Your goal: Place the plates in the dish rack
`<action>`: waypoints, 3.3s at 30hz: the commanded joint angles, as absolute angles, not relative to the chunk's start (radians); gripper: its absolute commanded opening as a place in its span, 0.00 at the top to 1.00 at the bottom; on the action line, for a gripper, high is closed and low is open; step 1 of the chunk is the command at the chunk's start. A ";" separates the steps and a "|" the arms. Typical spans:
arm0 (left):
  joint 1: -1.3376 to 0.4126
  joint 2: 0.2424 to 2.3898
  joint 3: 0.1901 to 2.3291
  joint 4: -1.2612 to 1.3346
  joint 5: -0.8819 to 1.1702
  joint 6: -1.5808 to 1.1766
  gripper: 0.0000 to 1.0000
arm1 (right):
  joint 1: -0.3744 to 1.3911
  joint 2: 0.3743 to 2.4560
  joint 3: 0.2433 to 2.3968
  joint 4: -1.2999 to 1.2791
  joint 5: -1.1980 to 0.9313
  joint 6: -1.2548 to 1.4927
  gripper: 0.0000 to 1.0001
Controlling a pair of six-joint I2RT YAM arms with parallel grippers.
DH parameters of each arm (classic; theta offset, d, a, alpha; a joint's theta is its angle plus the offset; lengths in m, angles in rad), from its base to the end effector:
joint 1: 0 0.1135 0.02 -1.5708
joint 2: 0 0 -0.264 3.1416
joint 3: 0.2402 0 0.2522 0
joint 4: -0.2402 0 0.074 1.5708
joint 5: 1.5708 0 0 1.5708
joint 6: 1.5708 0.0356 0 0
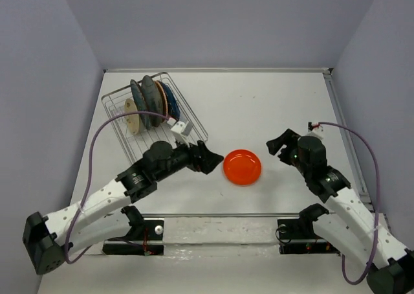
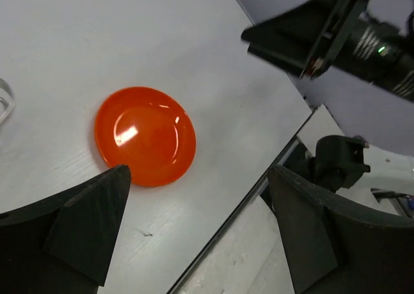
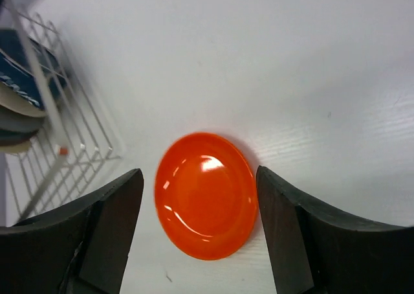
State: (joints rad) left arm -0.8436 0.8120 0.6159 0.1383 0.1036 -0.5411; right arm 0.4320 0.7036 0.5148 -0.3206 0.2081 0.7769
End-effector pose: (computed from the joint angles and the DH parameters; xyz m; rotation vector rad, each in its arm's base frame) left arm 0.1299 -0.1515 0.3099 0.3491 1.7207 -1.1265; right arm 0.1534 0.0626 0.2442 0.4887 2.0532 0.5216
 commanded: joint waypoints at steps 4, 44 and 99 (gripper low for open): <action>-1.144 1.168 0.779 0.233 -0.302 -0.506 0.25 | 0.430 0.537 0.758 -0.494 0.390 0.646 0.28; -1.359 2.074 1.292 0.138 -0.643 -0.129 0.47 | 0.430 0.390 0.890 -0.646 0.572 0.532 0.31; -0.294 0.891 1.062 -0.032 -0.323 -0.336 0.95 | 0.430 0.585 0.506 -0.158 -0.087 0.611 0.35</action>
State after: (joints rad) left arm -0.4404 0.8799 1.0405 -0.1081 -0.4828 -0.3264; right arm 0.4324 0.5926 0.5190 -0.2420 -0.0368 0.6250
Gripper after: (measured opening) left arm 0.113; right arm 0.654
